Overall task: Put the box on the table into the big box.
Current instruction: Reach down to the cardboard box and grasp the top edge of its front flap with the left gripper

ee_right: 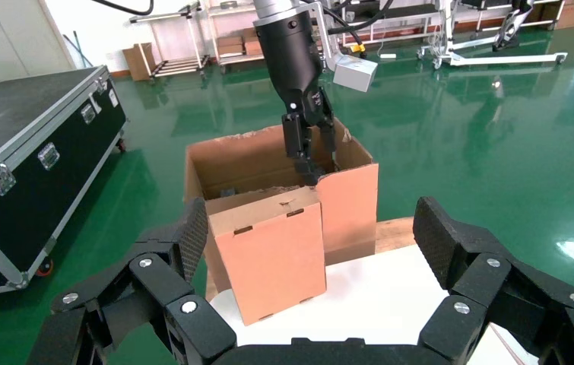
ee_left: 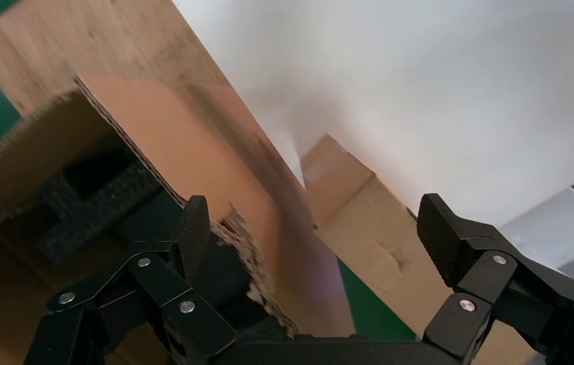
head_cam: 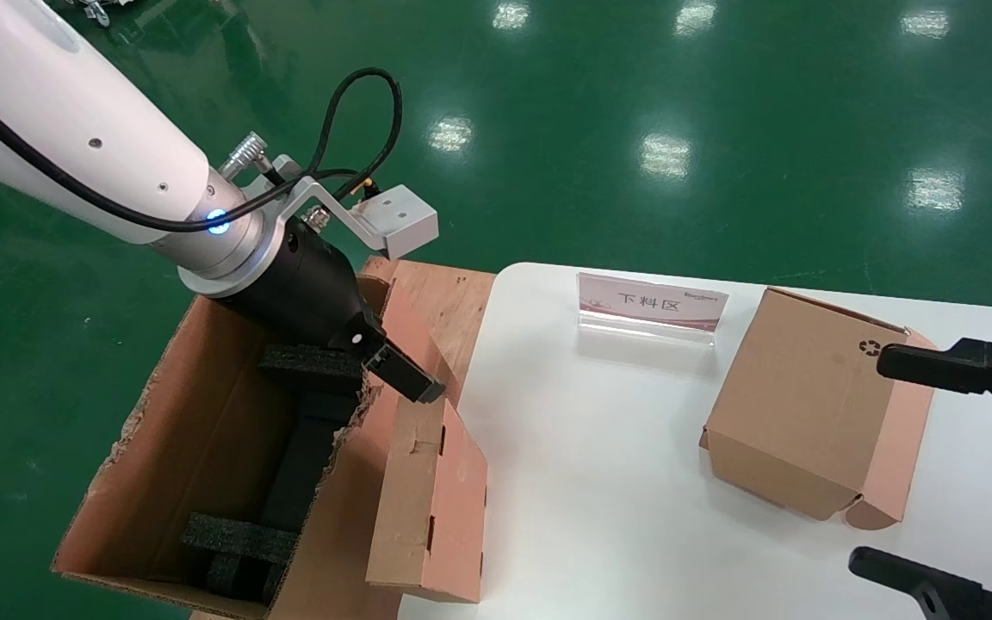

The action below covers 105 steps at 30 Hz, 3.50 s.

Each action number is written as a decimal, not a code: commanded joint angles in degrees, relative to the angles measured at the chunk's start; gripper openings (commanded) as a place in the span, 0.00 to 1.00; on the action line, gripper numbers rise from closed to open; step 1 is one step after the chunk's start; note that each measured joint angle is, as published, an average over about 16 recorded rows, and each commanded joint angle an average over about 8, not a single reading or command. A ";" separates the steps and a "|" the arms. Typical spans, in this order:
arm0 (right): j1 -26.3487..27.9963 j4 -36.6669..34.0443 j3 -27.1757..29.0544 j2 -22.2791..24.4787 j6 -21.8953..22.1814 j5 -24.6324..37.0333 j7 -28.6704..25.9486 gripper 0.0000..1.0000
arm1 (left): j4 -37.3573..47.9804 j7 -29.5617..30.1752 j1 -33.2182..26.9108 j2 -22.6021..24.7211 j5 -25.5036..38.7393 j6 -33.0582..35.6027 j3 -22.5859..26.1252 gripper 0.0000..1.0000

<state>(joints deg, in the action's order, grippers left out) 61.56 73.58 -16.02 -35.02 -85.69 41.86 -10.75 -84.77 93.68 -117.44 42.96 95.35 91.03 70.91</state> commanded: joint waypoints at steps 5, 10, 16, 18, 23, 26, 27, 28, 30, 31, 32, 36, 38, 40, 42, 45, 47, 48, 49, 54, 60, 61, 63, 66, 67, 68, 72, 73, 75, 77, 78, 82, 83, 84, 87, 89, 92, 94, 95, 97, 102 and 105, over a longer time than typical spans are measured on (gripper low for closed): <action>0.00 0.00 0.00 0.00 0.00 0.00 0.00 1.00 | -0.02 3.84 -2.11 0.30 -2.50 0.75 3.53 1.00; 0.00 0.00 0.00 0.00 0.00 0.00 0.00 1.00 | -0.02 7.50 -3.15 0.66 -3.93 1.35 6.81 1.00; 0.00 0.00 0.00 0.00 0.00 0.00 0.00 1.00 | -0.03 12.41 -4.65 2.22 -5.01 1.94 11.24 1.00; 0.00 0.00 0.00 0.00 0.00 0.00 0.00 1.00 | -0.03 14.03 -5.18 2.87 -5.46 2.12 12.68 1.00; 0.00 0.00 0.00 0.00 0.00 0.00 0.00 1.00 | -0.03 17.40 -6.17 4.19 -6.79 2.45 15.37 1.00; 0.00 0.00 0.00 0.00 0.00 0.00 0.00 1.00 | -0.03 19.24 -6.50 4.85 -7.65 2.59 16.50 1.00; 0.00 0.00 0.00 0.00 0.00 0.00 0.00 1.00 | -0.02 19.85 -6.57 5.07 -7.96 2.62 16.81 1.00; 0.00 0.00 0.00 0.00 0.00 0.00 0.00 1.00 | -0.02 20.39 -6.62 5.27 -8.24 2.63 17.07 1.00; 0.00 0.00 0.00 0.00 0.00 0.00 0.00 1.00 | 0.03 21.51 -6.67 5.66 -8.88 2.60 17.51 1.00; 0.00 0.00 0.00 0.00 0.00 0.00 0.00 1.00 | 0.06 22.04 -6.66 5.84 -9.20 2.57 17.68 1.00; 0.00 0.00 0.00 0.00 0.00 0.00 0.00 1.00 | 0.11 22.53 -6.62 6.01 -9.52 2.50 17.82 1.00; 0.00 0.00 0.00 0.00 0.00 0.00 0.00 1.00 | 0.34 24.26 -6.27 6.60 -10.64 2.10 18.20 1.00; 0.00 0.00 0.00 0.00 0.00 0.00 0.00 1.00 | 0.47 25.02 -6.04 6.90 -11.02 1.84 18.36 1.00; 0.00 0.00 0.00 0.00 0.00 0.00 0.00 1.00 | 0.60 25.72 -5.78 7.19 -11.29 1.57 18.52 1.00; 0.00 0.00 0.00 0.00 0.00 0.00 0.00 1.00 | 0.75 26.40 -5.51 7.49 -11.46 1.29 18.69 1.00; 0.00 0.00 0.00 0.00 0.00 0.00 0.00 1.00 | 0.94 27.25 -5.18 7.90 -11.56 0.91 18.94 1.00; 0.00 0.00 0.00 0.00 0.00 0.00 0.00 1.00 | 1.04 27.74 -5.01 8.14 -11.56 0.71 19.10 1.00; 0.00 0.00 0.00 0.00 0.00 0.00 0.00 1.00 | 1.09 28.00 -4.92 8.28 -11.54 0.61 19.19 1.00; 0.00 0.00 0.00 0.00 0.00 0.00 0.00 1.00 | 1.13 28.24 -4.85 8.40 -11.51 0.52 19.28 1.00; 0.00 0.00 0.00 0.00 0.00 0.00 0.00 1.00 | 1.34 29.64 -4.38 9.12 -11.20 0.03 19.82 1.00; 0.00 0.00 0.00 0.00 0.00 0.00 0.00 1.00 | 1.48 31.52 -3.50 10.15 -10.49 -0.57 20.66 1.00; 0.00 0.00 0.00 0.00 0.00 0.00 0.00 1.00 | 1.49 31.79 -3.36 10.31 -10.35 -0.66 20.80 1.00; 0.00 0.00 0.00 0.00 0.00 0.00 0.00 1.00 | 1.50 32.33 -3.08 10.64 -10.05 -0.82 21.06 1.00; 0.00 0.00 0.00 0.00 0.00 0.00 0.00 1.00 | 1.51 32.96 -2.76 11.06 -9.67 -0.99 21.41 1.00; 0.00 0.00 0.00 0.00 0.00 0.00 0.00 1.00 | 1.51 33.15 -2.65 11.19 -9.54 -1.04 21.52 1.00; 0.00 0.00 0.00 0.00 0.00 0.00 0.00 1.00 | 1.51 33.34 -2.55 11.33 -9.42 -1.08 21.63 1.00; 0.00 0.00 0.00 0.00 0.00 0.00 0.00 1.00 | 1.51 33.90 -2.19 11.75 -9.01 -1.21 22.02 1.00; 0.00 0.00 0.00 0.00 0.00 0.00 0.00 1.00 | 1.50 34.02 -2.11 11.85 -8.92 -1.24 22.10 1.00; 0.00 0.00 0.00 0.00 0.00 0.00 0.00 1.00 | 1.50 34.23 -1.95 12.02 -8.76 -1.30 22.26 0.92; 0.00 0.00 0.00 0.00 0.00 0.00 0.00 1.00 | 1.50 34.42 -1.80 12.18 -8.61 -1.36 22.39 0.67; 0.00 0.00 0.00 0.00 0.00 0.00 0.00 1.00 | 1.50 34.51 -1.74 12.25 -8.55 -1.39 22.44 0.54; 0.00 0.00 0.00 0.00 0.00 0.00 0.00 1.00 | 1.49 34.78 -1.53 12.48 -8.34 -1.48 22.63 0.04; 0.00 0.00 0.00 0.00 0.00 0.00 0.00 1.00 | 1.49 34.83 -1.48 12.53 -8.29 -1.49 22.67 0.00; 0.00 0.00 0.00 0.00 0.00 0.00 0.00 1.00 | 1.49 34.88 -1.44 12.57 -8.25 -1.51 22.70 0.00; 0.00 0.00 0.00 0.00 0.00 0.00 0.00 1.00 | 1.49 34.99 -1.36 12.66 -8.17 -1.54 22.77 0.00; 0.00 0.00 0.00 0.00 0.00 0.00 0.00 1.00 | 1.49 35.03 -1.33 12.70 -8.14 -1.56 22.80 0.00; 0.00 0.00 0.00 0.00 0.00 0.00 0.00 1.00 | 1.48 35.08 -1.29 12.74 -8.10 -1.58 22.83 0.00; 0.00 0.00 0.00 0.00 0.00 0.00 0.00 1.00 | 1.48 35.10 -1.27 12.76 -8.08 -1.58 22.85 0.00; 0.00 0.00 0.00 0.00 0.00 0.00 0.00 1.00 | 1.49 35.12 -1.25 12.78 -8.07 -1.59 22.87 0.00; 0.00 0.00 0.00 0.00 0.00 0.00 0.00 1.00 | 1.50 35.16 -1.21 12.81 -8.04 -1.62 22.90 0.00; -0.01 -0.01 0.01 0.01 0.01 0.00 0.00 1.00 | 1.52 35.23 -1.13 12.88 -8.00 -1.66 22.97 0.00; -0.01 -0.01 0.01 0.01 0.01 0.00 0.00 1.00 | 1.51 35.22 -1.13 12.87 -8.00 -1.66 22.96 0.00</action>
<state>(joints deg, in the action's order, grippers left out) 61.55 73.57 -16.01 -35.01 -85.68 41.86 -10.75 -83.26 128.89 -118.58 55.83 87.35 89.38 93.86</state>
